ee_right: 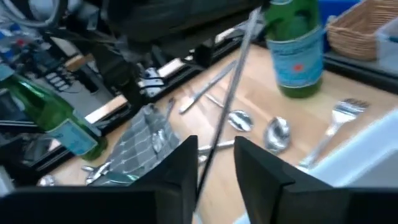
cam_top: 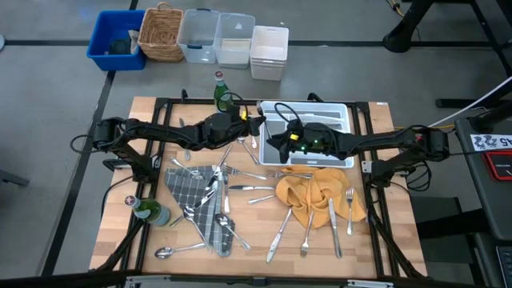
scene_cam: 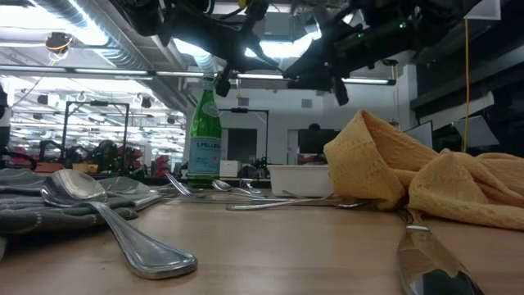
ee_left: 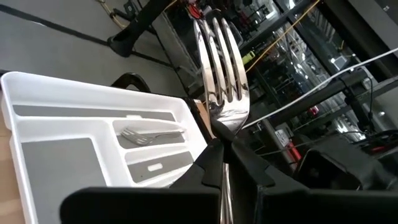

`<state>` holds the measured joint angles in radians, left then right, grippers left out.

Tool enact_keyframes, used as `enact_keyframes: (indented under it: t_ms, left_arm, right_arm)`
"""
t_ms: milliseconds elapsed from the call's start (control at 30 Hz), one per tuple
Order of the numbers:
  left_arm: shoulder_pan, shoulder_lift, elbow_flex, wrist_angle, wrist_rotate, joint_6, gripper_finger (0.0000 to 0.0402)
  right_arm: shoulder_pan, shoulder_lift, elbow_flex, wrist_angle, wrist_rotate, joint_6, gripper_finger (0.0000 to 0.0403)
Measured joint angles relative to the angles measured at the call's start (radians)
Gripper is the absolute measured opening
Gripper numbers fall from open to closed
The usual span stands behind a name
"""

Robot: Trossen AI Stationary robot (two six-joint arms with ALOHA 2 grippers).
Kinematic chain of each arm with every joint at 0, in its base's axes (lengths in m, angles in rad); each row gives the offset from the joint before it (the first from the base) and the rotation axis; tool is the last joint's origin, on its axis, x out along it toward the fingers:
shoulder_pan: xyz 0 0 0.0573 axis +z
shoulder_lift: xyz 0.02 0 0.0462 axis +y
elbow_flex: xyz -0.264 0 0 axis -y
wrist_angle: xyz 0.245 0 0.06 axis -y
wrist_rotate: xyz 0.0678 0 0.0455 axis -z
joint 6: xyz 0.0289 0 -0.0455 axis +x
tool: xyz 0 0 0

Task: Sort silverware
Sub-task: Put the silver fork into the cutlery tray

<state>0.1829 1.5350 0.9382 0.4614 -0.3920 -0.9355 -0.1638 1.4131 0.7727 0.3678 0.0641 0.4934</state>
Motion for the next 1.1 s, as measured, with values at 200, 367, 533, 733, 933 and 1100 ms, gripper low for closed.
enact_keyframes:
  t_ms: [200,367,533,733,933,1100]
  left_arm:
    - [-0.001,0.000,0.000,0.001,-0.001,0.015,0.0004]
    - [-0.009,-0.002,0.000,0.001,-0.006,0.051,0.0003]
    - [-0.014,-0.002,0.000,-0.006,-0.008,0.114,0.0009]
    - [-0.014,-0.002,0.000,-0.006,-0.004,0.195,0.0012]
    - [-0.014,0.000,0.000,-0.013,-0.002,0.256,0.0027]
    - [-0.012,0.002,0.000,-0.014,0.003,0.259,0.0061]
  right_arm:
    - [0.000,0.031,0.000,0.043,-0.004,0.001,0.0039]
    - [-0.002,0.032,-0.003,0.032,0.013,0.005,0.0008]
    - [-0.001,0.032,-0.003,0.017,0.015,0.001,0.0009]
    - [-0.001,0.032,-0.003,0.016,0.016,-0.003,0.0006]
    - [-0.028,0.031,-0.002,0.001,0.013,-0.009,0.0005]
    - [-0.066,0.016,0.000,-0.066,0.017,-0.010,0.0003]
